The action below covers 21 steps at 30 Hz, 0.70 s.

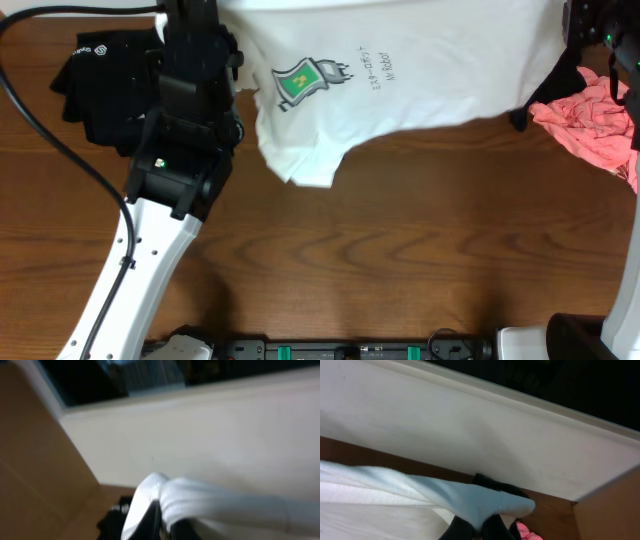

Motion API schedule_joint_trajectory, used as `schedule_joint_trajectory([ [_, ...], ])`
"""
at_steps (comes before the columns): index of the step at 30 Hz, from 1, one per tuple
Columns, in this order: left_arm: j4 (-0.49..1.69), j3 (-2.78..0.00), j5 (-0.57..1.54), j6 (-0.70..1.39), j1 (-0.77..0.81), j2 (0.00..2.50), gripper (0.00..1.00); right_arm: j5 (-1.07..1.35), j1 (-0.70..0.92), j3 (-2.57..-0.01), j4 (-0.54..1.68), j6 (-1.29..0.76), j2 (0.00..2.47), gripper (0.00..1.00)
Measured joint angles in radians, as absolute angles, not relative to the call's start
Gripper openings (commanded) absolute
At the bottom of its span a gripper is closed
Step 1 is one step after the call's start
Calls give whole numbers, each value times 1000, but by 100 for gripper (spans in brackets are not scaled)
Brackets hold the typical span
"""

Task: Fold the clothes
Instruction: 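Carry the held hem further toward the far edge with both grippers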

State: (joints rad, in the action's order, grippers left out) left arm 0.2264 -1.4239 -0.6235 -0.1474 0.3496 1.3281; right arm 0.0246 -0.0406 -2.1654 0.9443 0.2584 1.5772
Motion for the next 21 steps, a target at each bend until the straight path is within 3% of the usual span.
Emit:
schedule_joint_trajectory([
  [12,110,-1547,-525,-186,280,1327,6,56,-43,-2165,838,289,1604,1],
  [21,531,-1607,-492,-236,248,1301,6,103,-37,-2165,840,301,1605,1],
])
